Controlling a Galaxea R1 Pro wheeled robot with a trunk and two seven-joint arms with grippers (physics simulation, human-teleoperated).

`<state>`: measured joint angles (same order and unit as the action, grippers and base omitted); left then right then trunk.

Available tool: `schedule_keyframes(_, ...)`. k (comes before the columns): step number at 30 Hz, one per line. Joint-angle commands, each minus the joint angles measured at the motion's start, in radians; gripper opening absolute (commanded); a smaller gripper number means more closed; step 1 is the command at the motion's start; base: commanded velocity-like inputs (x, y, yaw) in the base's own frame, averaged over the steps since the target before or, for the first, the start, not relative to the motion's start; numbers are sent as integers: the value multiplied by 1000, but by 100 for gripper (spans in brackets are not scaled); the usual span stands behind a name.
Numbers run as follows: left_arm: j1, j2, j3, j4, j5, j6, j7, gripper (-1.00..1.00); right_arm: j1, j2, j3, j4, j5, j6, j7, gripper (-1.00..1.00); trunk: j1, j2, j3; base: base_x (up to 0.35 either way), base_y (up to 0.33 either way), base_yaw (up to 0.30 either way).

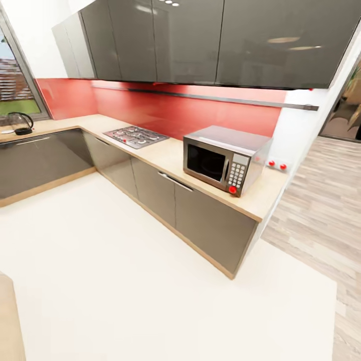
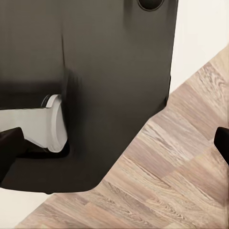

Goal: Set up a coffee station on the kitchen countertop: keep the coffee maker on the countertop, move the bottle of coffee from the kitchen shelf to the counter next to the coffee maker, place a paper coffee filter on top of the coffee maker, put the saucer next to the coffee maker with the coffee cup on the saucer, and place the electric kettle next to the coffee maker.

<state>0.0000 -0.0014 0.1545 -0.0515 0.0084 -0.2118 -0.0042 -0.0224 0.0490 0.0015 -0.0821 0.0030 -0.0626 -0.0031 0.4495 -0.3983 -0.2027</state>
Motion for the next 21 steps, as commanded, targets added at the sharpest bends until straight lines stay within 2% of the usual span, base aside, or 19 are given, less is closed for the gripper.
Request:
schedule_keyframes(1, 0, 0, 4, -1, 1, -2, 0, 100, -1, 0, 0, 1, 0, -3, 0, 100, 0, -2, -3, 0, 0, 240)
schedule_keyframes(21, 0, -1, 4, -1, 1, -2, 0, 100, -1, 0, 0, 1, 0, -3, 0, 100, 0, -2, -21, 0, 0, 240)
